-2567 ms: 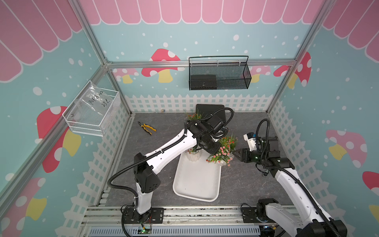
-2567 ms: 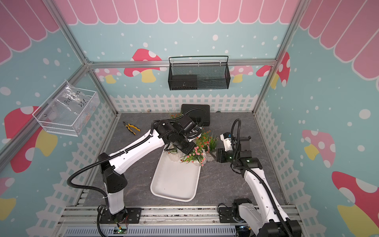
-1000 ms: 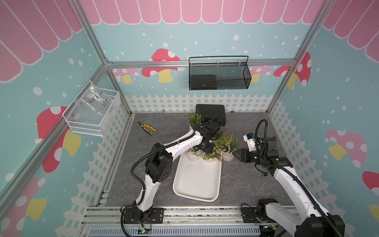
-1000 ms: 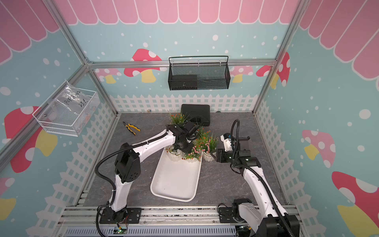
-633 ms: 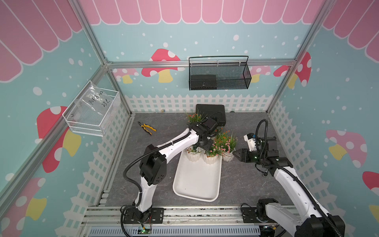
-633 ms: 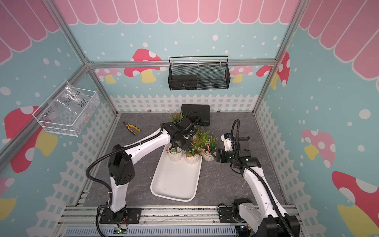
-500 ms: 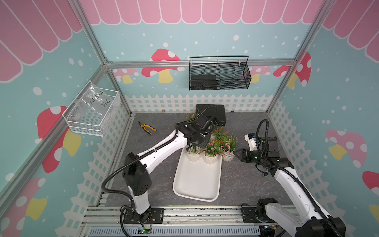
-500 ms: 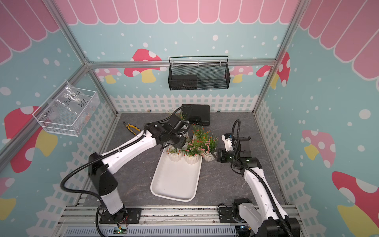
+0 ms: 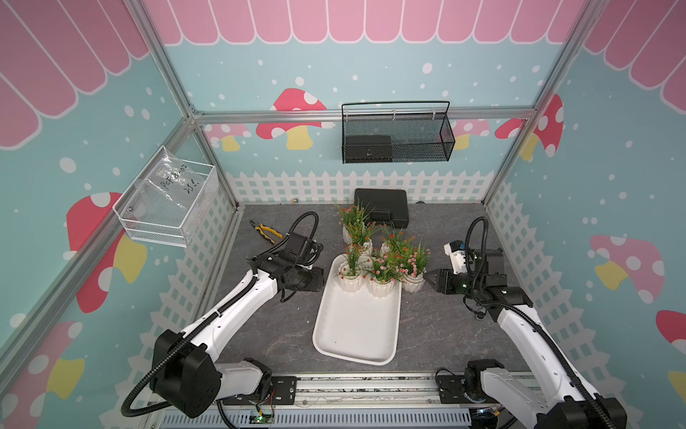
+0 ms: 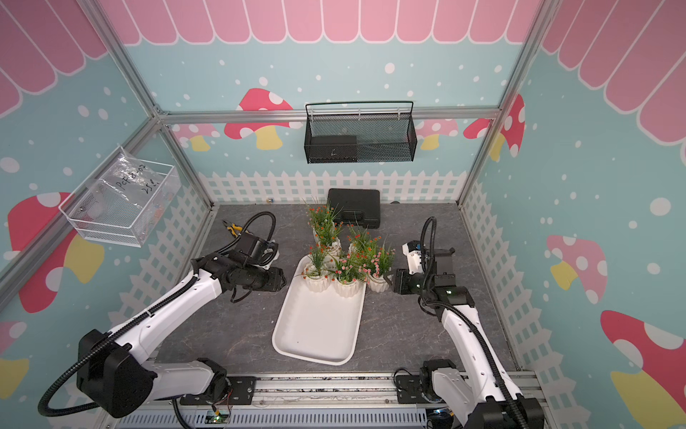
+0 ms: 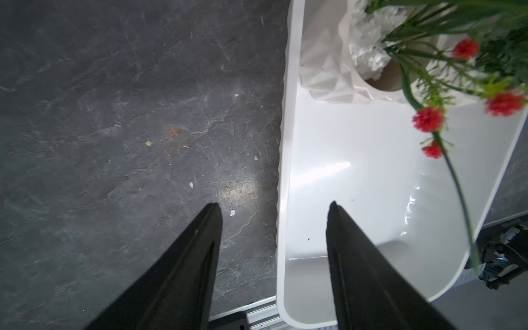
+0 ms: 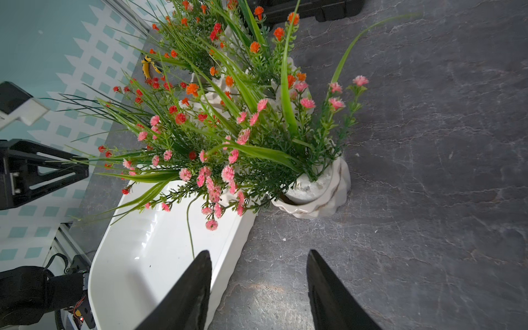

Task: Put the potted gypsophila into the storage box
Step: Adjust the storage box at the center of the board.

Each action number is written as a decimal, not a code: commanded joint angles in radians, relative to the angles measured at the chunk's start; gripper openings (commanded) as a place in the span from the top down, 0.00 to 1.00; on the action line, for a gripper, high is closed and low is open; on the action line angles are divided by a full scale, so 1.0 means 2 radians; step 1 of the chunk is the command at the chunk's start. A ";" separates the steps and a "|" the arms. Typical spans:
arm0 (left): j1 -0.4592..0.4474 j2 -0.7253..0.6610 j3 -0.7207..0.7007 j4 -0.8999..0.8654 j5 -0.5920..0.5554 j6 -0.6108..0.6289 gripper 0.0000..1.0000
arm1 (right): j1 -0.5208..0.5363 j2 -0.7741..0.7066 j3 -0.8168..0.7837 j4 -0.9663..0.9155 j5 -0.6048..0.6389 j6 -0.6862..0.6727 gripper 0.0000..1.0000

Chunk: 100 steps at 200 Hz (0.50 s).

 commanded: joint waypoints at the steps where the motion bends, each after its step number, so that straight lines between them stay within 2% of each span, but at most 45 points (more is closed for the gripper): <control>1: 0.004 0.015 -0.015 0.059 0.044 -0.030 0.41 | -0.001 0.006 -0.011 0.014 -0.022 0.001 0.43; 47: 0.006 0.085 -0.019 0.133 0.081 -0.051 0.48 | -0.001 0.010 -0.016 0.019 -0.034 -0.002 0.43; 100: 0.006 0.150 0.003 0.148 0.071 -0.046 0.58 | -0.001 0.006 -0.027 0.022 -0.034 -0.001 0.43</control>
